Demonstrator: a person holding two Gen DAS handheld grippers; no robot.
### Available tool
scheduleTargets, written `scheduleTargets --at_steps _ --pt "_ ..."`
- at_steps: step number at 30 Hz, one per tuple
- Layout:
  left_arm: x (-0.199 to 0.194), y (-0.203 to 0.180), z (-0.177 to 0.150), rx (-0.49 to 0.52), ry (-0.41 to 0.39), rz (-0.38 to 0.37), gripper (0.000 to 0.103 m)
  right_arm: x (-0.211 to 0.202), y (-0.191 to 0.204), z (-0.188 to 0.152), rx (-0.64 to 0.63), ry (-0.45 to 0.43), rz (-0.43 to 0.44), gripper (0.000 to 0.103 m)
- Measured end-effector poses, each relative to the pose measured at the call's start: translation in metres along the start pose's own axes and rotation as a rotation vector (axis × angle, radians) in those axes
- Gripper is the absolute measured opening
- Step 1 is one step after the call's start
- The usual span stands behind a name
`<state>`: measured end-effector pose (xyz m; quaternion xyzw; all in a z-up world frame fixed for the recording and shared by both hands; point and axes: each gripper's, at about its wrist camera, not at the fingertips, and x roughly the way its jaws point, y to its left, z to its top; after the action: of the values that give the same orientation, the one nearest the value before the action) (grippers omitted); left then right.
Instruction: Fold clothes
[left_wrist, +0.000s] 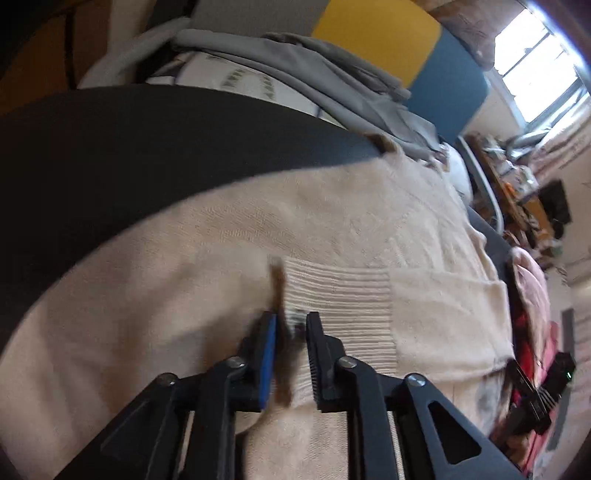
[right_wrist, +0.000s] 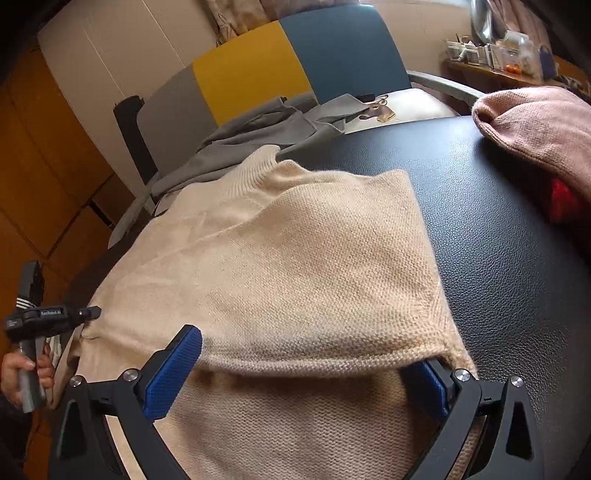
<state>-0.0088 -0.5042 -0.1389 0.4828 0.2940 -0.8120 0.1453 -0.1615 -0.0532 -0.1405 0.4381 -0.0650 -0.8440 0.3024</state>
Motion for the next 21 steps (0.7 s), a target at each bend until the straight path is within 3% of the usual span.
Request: scheduleTargets --at_steps 4,7,11,15,21 --pt "-0.026 -0.033 0.007 0.102 -0.079 0.017 0.017 -0.02 0.0 -0.008 0.032 -0.022 0.047 0.103" --pt "-0.02 -0.093 0.005 0.282 -0.074 -0.057 0.018 -0.036 -0.006 -0.021 0.084 -0.047 0.067 0.103" --pt "0.013 -0.178 -0.004 0.448 -0.016 -0.175 0.018 -0.06 -0.004 -0.032 0.06 -0.085 0.096 0.103" --pt "0.043 -0.246 -0.014 0.559 0.039 -0.262 0.018 -0.07 0.002 -0.02 0.003 -0.113 0.109 0.103" --pt "0.074 -0.305 -0.011 0.63 0.111 -0.357 0.018 -0.05 0.003 0.004 -0.03 -0.122 0.124 0.103"
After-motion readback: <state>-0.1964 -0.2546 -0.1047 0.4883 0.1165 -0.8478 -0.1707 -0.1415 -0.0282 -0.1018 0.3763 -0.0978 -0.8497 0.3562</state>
